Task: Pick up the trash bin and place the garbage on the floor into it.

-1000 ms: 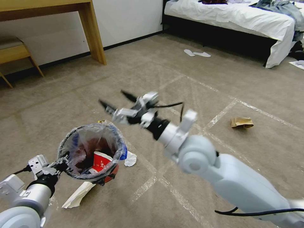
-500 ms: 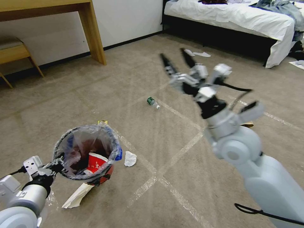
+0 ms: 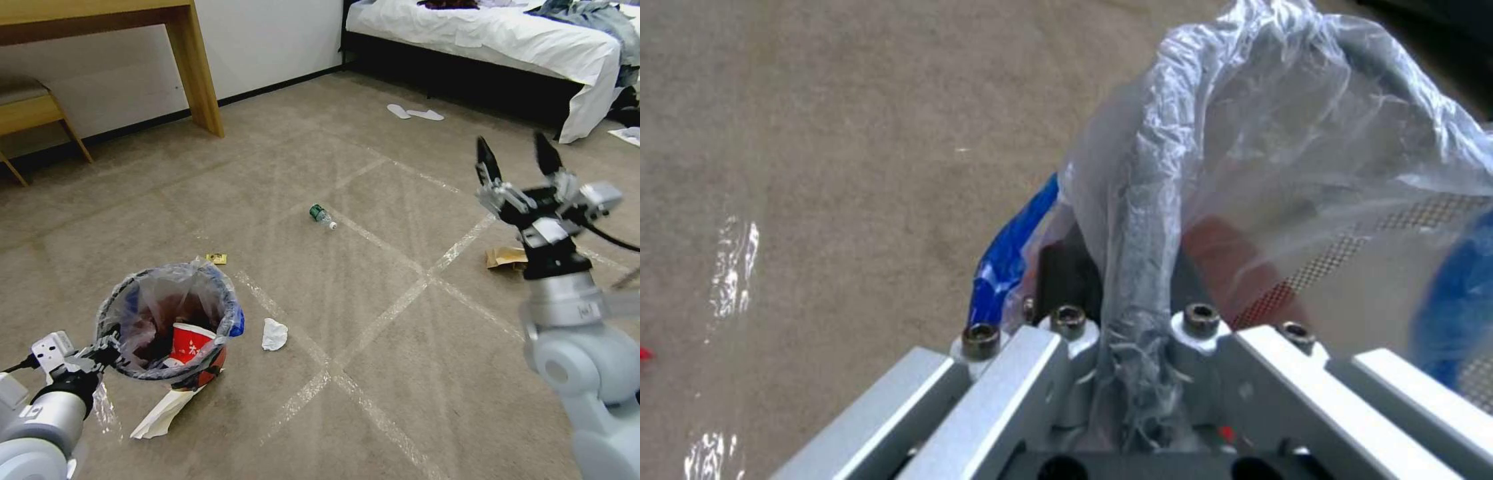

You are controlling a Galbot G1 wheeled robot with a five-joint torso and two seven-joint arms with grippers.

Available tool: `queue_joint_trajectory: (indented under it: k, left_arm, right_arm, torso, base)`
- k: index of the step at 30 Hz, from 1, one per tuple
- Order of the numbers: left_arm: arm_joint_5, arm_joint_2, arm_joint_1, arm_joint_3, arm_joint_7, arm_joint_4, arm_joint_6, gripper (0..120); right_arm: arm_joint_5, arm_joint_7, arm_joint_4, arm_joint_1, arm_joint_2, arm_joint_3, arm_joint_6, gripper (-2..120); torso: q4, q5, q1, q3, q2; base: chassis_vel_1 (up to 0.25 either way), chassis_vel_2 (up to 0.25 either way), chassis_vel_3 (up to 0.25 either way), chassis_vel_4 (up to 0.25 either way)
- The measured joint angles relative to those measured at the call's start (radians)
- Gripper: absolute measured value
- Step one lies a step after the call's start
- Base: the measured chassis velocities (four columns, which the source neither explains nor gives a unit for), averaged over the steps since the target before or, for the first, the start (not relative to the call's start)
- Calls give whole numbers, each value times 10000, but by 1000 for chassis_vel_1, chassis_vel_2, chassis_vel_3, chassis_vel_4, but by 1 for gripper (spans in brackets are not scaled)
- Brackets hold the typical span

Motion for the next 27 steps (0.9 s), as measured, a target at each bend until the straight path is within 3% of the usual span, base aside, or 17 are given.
queue_joint_trajectory:
  k: [5, 9, 27]
  left_arm:
    - [-52, 6, -37, -217, -5, 147, -41, 2]
    - [-67, 18, -47, -286, -8, 211, -64, 2]
    - [-77, -184, -240, -207, -8, 318, -81, 2]
  right_arm:
    - [-955, 199, -453, -862, 1012, -126, 632, 100]
    - [-1427, 217, -740, -1092, 1263, -226, 898, 100]
    - [-1964, 513, -1063, -1475, 996, -877, 553, 100]
  torso:
    - [1, -1, 0, 0, 0]
    - [3, -1, 0, 0, 0]
    - [3, -1, 2, 1, 0]
  base:
    - [0, 0, 0, 0]
    - [0, 0, 0, 0]
    - [0, 0, 0, 0]
